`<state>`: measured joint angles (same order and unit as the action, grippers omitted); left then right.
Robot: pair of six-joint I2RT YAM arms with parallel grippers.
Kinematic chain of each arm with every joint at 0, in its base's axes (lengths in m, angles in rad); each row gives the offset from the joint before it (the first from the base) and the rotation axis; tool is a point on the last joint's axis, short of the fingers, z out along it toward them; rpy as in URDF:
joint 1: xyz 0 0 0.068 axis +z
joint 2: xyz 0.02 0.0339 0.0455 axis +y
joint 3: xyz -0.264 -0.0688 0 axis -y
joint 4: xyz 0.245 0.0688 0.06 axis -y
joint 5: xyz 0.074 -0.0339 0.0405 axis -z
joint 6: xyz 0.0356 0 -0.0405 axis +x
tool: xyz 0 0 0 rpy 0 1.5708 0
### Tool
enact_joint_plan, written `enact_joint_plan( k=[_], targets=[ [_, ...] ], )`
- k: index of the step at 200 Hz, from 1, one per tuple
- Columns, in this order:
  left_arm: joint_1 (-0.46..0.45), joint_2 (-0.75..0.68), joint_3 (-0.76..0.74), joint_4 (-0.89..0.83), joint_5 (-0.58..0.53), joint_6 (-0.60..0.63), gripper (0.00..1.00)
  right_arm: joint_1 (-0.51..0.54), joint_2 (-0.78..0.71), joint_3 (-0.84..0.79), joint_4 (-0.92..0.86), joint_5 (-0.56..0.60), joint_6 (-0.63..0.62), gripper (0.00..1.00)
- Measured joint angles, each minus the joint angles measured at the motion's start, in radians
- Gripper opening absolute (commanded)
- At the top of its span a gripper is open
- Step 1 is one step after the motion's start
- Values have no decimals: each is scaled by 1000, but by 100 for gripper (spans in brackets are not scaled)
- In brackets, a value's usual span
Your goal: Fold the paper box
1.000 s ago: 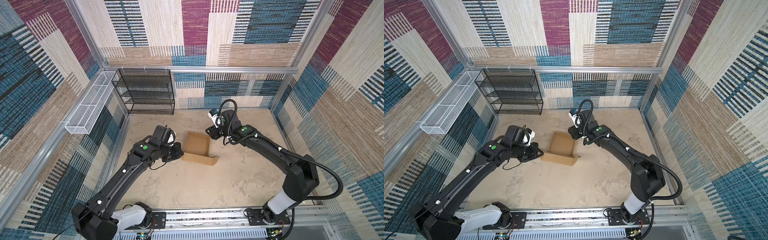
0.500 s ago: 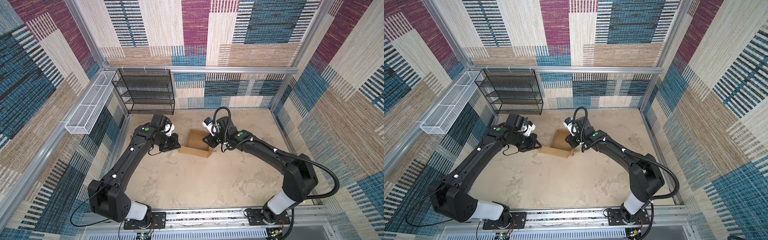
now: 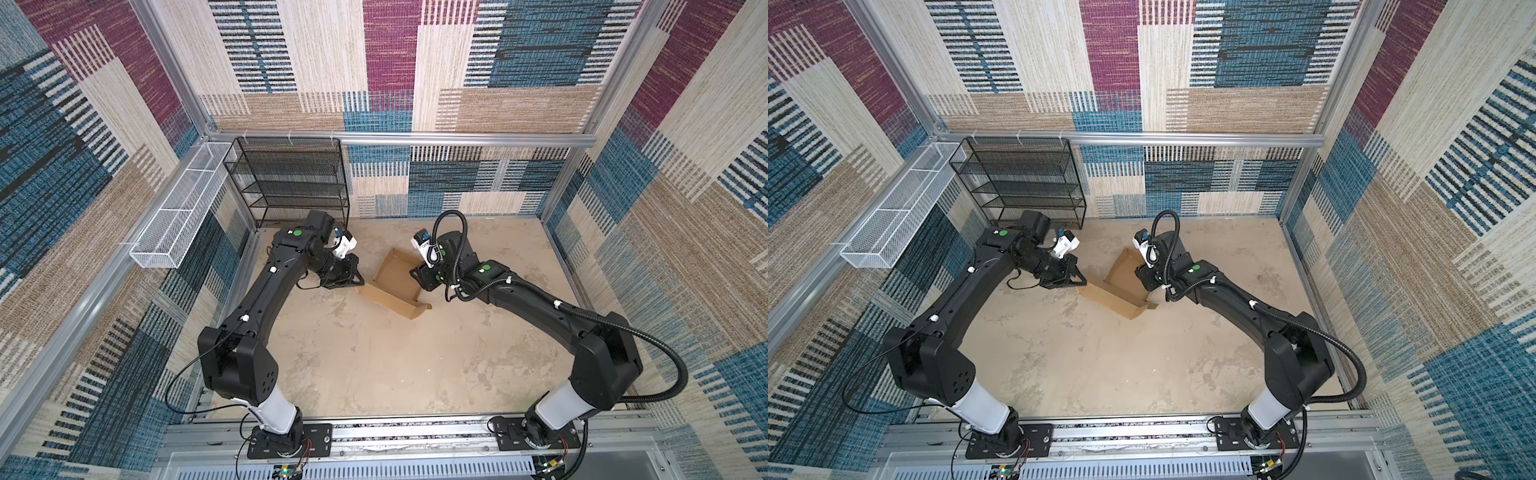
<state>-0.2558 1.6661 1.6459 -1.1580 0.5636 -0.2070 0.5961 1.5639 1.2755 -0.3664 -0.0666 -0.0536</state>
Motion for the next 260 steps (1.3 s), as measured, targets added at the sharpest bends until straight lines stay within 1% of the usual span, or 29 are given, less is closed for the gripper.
enact_joint_plan(
  k=[20,31,54,70,89,113,132,168,200,260],
  targets=[
    [6,37,27,-38,18,35,0,4,-55,24,-7,44,-3,56],
    [10,57,43,-53,24,46,0,26,-87,33,-18,80,-12,59],
    [14,103,93,-79,43,66,0,132,-127,42,-55,150,-56,65],
    [18,137,149,-104,48,108,0,181,-134,51,-98,187,-70,68],
    [18,183,219,-132,55,132,0,228,-150,74,-160,246,-81,70],
    [18,226,271,-164,64,143,0,314,-158,137,-206,274,-93,71],
    [18,236,282,-176,65,150,0,376,-129,210,-248,311,-95,71],
    [18,235,282,-193,67,154,0,452,3,323,-344,392,-93,71],
    [18,231,282,-195,68,158,0,465,68,365,-404,427,-88,71],
    [18,231,282,-200,67,161,0,478,146,395,-439,426,-78,70]
  ],
)
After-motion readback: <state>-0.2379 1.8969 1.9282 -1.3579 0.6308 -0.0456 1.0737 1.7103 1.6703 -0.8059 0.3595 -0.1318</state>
